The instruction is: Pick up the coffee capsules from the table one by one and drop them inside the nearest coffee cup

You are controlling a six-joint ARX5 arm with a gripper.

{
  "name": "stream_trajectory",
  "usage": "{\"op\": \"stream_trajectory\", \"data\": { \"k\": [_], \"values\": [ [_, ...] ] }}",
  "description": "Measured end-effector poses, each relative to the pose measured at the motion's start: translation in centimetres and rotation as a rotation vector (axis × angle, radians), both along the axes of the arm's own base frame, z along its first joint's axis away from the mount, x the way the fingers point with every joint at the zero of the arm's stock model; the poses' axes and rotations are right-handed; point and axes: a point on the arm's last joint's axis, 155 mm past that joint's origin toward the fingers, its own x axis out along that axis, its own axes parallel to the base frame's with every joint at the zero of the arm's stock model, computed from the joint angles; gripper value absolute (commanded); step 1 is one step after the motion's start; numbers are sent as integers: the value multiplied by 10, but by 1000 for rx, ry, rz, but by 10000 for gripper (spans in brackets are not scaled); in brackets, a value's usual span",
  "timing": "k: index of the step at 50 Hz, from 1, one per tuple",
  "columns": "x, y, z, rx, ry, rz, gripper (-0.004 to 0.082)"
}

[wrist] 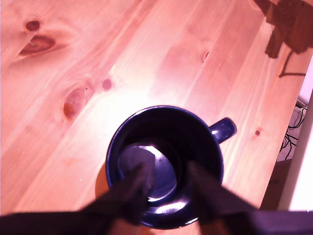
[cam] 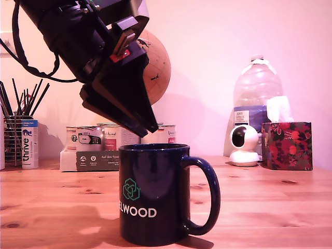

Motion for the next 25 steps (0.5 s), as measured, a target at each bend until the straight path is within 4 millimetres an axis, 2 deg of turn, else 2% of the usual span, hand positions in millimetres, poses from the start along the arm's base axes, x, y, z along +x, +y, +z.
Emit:
{"op": "stream_trajectory", "data": {
  "k": [4, 14, 25],
  "values": [
    [3, -1, 11, -27, -30, 3, -19],
    [14, 4, 58, -135, -135, 41, -19],
    [35, 22, 81, -205, -177, 102, -19]
  ]
}}
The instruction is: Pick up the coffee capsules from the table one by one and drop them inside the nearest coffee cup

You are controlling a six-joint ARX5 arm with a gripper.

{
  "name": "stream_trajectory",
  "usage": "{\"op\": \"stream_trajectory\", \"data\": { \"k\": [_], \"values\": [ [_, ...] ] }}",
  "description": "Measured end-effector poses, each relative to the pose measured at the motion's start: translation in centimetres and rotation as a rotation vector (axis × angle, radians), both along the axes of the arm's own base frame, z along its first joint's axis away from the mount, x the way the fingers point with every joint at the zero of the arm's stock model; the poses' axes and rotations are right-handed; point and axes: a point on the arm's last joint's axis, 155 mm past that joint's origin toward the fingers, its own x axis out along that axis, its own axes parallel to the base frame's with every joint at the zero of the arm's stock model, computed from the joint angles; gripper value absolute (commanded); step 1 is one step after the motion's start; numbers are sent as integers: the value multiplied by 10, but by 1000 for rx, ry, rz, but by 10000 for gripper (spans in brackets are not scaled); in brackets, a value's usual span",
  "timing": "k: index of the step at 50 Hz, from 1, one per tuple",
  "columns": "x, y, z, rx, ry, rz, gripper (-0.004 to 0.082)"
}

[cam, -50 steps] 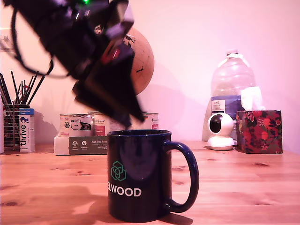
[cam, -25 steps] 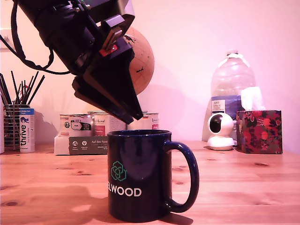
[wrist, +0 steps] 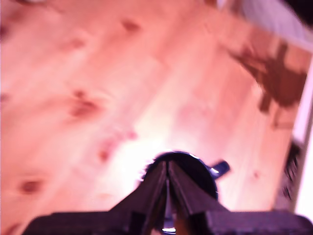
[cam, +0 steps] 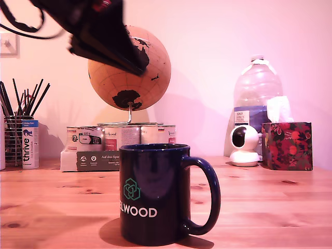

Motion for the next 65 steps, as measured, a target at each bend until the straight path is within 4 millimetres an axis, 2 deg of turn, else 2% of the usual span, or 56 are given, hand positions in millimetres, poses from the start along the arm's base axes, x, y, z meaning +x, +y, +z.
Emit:
{"op": "stream_trajectory", "data": {
  "k": [5, 9, 18, 29, 56, 65],
  "values": [
    [8, 9, 5, -30, -6, 24, -19],
    [10, 18, -1, -42, 5, 46, -19],
    [11, 31, -34, -59, 63, 95, -19],
    [-4, 47, -70, -70, 125, 144, -19],
    [-29, 77, -89, -144, 157, 322, -19],
    [-44, 85, -104, -150, 195, 358, -19]
  ]
}}
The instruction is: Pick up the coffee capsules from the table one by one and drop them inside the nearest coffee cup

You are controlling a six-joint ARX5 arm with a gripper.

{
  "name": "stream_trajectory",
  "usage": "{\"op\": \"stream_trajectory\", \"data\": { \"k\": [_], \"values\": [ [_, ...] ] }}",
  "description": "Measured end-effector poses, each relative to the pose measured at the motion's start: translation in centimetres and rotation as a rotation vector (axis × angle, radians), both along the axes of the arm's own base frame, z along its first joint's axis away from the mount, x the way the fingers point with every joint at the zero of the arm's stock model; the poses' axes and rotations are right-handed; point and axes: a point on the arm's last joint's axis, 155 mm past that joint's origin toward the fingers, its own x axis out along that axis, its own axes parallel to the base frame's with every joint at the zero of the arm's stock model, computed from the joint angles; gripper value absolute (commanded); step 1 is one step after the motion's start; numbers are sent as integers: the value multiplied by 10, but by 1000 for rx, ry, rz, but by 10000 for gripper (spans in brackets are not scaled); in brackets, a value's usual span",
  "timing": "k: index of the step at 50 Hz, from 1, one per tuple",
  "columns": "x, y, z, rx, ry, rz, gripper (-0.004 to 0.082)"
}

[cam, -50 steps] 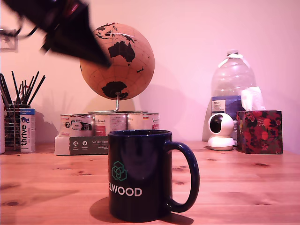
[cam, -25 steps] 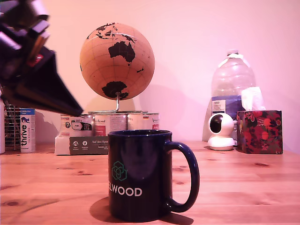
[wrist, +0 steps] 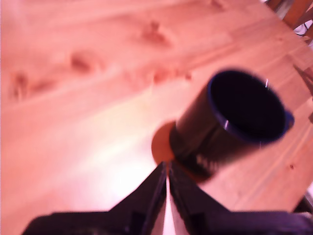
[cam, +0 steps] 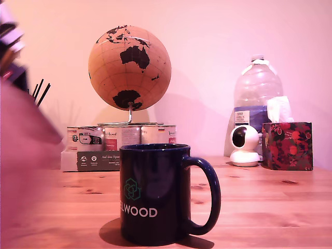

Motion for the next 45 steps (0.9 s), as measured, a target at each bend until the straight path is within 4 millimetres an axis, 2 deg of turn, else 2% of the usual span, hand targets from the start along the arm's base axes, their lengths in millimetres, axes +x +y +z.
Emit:
{"op": "stream_trajectory", "data": {
  "k": [7, 16, 27, 37, 45],
  "values": [
    [-5, 3, -5, -8, 22, 16, -19],
    [3, 6, -2, 3, -10, 49, -19],
    [21, 8, 13, 0, -109, 99, -19],
    [23, 8, 16, -5, -122, 102, -19],
    [29, 5, 26, -36, -159, 108, -19]
  ]
}}
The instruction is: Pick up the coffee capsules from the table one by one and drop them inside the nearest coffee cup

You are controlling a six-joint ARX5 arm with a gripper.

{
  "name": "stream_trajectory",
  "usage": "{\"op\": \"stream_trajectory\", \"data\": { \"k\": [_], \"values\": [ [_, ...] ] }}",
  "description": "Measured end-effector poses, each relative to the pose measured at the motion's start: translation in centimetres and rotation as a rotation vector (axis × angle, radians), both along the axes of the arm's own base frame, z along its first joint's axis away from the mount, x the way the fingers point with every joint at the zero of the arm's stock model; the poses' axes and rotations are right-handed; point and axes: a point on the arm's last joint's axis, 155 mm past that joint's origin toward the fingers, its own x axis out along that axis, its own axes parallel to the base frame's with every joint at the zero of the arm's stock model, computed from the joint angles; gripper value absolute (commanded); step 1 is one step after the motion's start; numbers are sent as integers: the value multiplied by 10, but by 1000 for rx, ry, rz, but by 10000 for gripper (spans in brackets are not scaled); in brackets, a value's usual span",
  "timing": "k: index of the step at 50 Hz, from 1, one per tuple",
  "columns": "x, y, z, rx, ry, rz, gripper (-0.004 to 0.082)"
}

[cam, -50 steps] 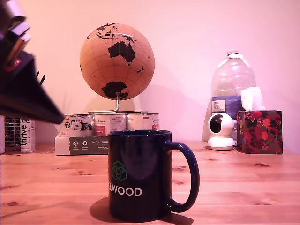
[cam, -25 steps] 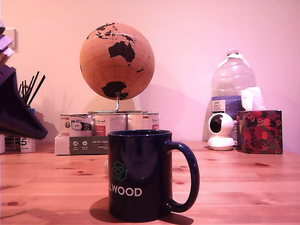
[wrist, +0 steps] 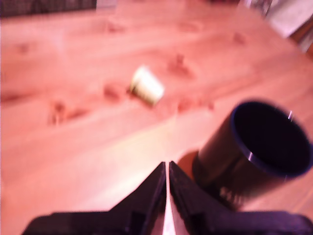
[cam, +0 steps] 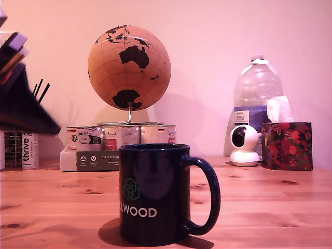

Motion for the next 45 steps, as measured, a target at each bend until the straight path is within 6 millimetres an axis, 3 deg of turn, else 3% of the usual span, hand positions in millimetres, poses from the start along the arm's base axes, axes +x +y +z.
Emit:
{"op": "stream_trajectory", "data": {
  "k": [32, 38, 41, 45],
  "values": [
    [-8, -14, 12, -139, 98, -12, -10],
    [-7, -14, 21, -139, 132, -1, -8],
    [-2, -13, 31, -133, 132, 18, 27],
    [4, -13, 40, -154, 168, 58, 141]
  ]
}}
